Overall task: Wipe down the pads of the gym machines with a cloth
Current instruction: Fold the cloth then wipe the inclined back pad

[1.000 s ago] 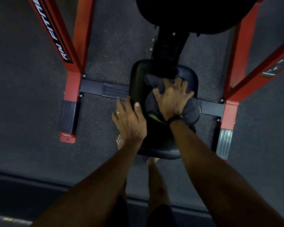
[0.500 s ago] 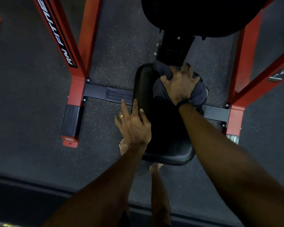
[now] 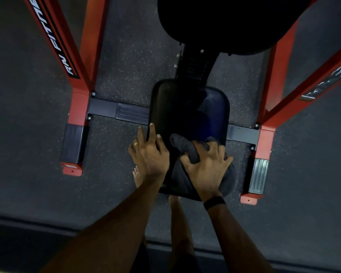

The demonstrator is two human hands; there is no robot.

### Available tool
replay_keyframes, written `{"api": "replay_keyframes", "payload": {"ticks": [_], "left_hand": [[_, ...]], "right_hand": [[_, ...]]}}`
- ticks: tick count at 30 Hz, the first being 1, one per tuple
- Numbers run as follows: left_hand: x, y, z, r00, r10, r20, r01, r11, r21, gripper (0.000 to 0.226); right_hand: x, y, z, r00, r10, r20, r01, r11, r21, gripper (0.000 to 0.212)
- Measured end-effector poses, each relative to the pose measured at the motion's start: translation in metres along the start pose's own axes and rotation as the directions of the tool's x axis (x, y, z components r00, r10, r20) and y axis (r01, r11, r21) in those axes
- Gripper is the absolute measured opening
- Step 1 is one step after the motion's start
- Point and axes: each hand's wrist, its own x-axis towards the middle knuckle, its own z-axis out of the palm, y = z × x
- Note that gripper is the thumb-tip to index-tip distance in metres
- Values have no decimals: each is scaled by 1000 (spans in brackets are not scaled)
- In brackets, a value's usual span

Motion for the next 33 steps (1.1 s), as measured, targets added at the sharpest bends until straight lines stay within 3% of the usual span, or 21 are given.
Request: {"api": "replay_keyframes", "payload": {"ticks": [11, 18, 23, 27, 30, 33], "left_hand": [[0, 0, -2, 999, 28, 20, -27, 998, -51, 56], [1, 0, 0, 999, 38, 6, -38, 998, -41, 55], [1, -1, -1, 999, 33, 36, -31, 999, -34, 59], [0, -2, 1, 999, 32, 31, -31, 998, -51, 57], [2, -3, 3, 999, 41, 23, -40, 998, -52, 56], [2, -4, 4, 999, 42, 26, -40, 997, -58, 55]], "right_hand": [[156, 11, 23, 984, 155, 86, -148, 985, -84, 55], [205, 14, 36, 988, 155, 25, -150, 980, -133, 52], [177, 6, 27, 986, 166, 33, -161, 980, -115, 51], [59, -1, 4, 991, 100, 84, -92, 991, -92, 51], [-16, -3, -7, 989, 121, 83, -120, 993, -21, 56], [2, -1, -1, 992, 102, 75, -100, 995, -25, 54]]}}
